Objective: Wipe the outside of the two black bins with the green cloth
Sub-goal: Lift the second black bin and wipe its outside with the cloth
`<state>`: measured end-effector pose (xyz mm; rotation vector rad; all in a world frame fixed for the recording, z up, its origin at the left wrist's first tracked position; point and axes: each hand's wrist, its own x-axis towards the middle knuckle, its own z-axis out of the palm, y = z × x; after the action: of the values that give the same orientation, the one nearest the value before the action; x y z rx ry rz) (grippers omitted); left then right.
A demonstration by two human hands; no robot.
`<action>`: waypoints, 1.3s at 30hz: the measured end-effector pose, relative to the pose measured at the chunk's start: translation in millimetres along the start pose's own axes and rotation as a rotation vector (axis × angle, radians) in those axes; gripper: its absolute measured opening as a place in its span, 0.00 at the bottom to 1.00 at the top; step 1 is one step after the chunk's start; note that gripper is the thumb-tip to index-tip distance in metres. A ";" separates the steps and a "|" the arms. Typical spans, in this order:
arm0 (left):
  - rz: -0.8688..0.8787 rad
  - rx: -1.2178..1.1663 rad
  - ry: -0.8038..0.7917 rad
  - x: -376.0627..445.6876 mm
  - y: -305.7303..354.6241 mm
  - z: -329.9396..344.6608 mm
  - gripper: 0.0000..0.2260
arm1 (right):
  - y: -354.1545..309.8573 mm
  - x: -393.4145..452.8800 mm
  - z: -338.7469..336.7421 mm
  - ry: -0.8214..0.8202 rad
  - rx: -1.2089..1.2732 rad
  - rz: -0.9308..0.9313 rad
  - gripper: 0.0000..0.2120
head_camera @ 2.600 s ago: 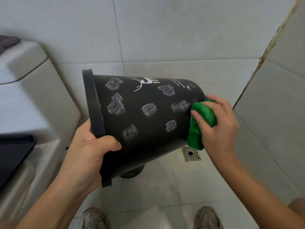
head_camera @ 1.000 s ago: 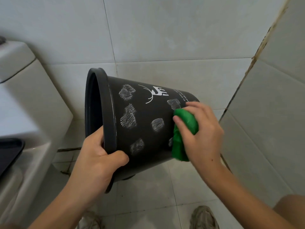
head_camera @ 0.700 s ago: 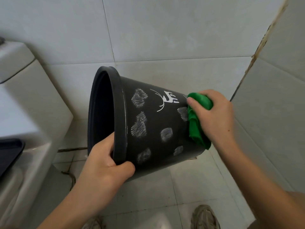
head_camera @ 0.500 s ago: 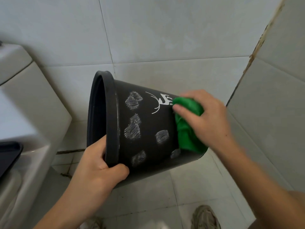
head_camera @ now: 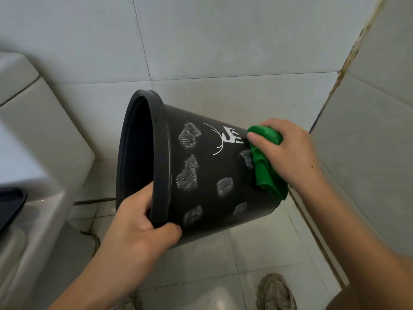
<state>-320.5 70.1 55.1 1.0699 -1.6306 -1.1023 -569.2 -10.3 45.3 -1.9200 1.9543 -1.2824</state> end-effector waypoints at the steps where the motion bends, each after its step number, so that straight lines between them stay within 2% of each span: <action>1: -0.009 -0.028 0.010 0.6 0.6 -0.2 0.13 | -7.6 -6.3 1.2 -0.003 0.037 -0.074 0.14; 4: -0.037 -0.080 0.059 1.8 1.2 -3.7 0.11 | -22.5 -21.4 1.0 -0.052 0.156 -0.297 0.15; 5: -0.030 -0.056 0.057 1.3 1.8 -3.4 0.11 | -20.2 -17.6 -0.8 -0.060 0.170 -0.270 0.15; 8: 0.004 0.034 0.000 -0.5 1.3 1.6 0.13 | 0.8 4.7 -2.1 -0.073 0.078 0.010 0.09; 10: -0.009 0.017 0.004 -0.9 -1.5 2.0 0.14 | 4.7 3.5 2.1 -0.077 -0.009 0.046 0.08; 12: -0.040 -0.034 0.019 0.1 -3.8 -1.8 0.12 | -10.0 -8.9 5.5 -0.060 0.059 -0.121 0.13; 14: -0.055 -0.065 0.050 0.6 -4.4 -5.7 0.14 | -24.0 -22.2 6.1 -0.091 0.158 -0.301 0.15; 15: -0.056 -0.061 0.052 0.9 -4.0 -6.0 0.13 | -23.7 -23.3 4.6 -0.092 0.178 -0.308 0.15; 17: -0.032 -0.010 0.024 0.0 -0.5 -2.3 0.12 | -13.3 -12.0 0.7 -0.047 0.166 -0.160 0.14; 19: -0.009 0.027 -0.007 -1.5 0.3 2.2 0.14 | 2.3 -0.4 0.3 -0.071 0.062 0.015 0.09; 20: -0.011 0.020 -0.011 -1.6 -0.4 2.6 0.13 | 4.1 -0.2 1.4 -0.069 0.020 0.033 0.08; 22: -0.025 -0.044 0.013 -0.7 -0.2 -1.4 0.14 | -5.6 -9.8 3.3 -0.018 0.034 -0.092 0.12; 25: -0.065 -0.136 0.087 0.4 -0.2 -5.1 0.17 | -25.6 -35.2 1.7 -0.041 0.105 -0.383 0.14; 26: -0.070 -0.149 0.105 0.3 0.2 -5.2 0.17 | -23.6 -37.3 0.2 -0.039 0.098 -0.396 0.14; 30: -0.077 -0.094 0.085 0.1 1.7 -1.0 0.15 | -5.6 -14.7 -3.3 -0.022 0.039 -0.060 0.18; 32: -0.080 -0.102 0.088 -0.3 1.9 -1.7 0.16 | -7.4 -17.0 -0.6 -0.003 0.004 -0.096 0.17; 36: -0.096 -0.152 0.161 -1.2 2.5 -5.4 0.17 | -20.0 -42.4 0.5 0.019 0.069 -0.410 0.14; 37: -0.090 -0.144 0.154 -1.3 3.6 -4.3 0.16 | -17.9 -40.4 0.1 0.017 0.064 -0.397 0.15; 39: -0.072 -0.129 0.107 -0.9 5.9 -0.9 0.15 | -12.8 -26.4 1.2 0.035 0.053 -0.225 0.16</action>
<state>-320.5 72.2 60.8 1.0916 -1.4274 -1.1605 -553.7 14.2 40.3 -2.1552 1.7393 -1.4145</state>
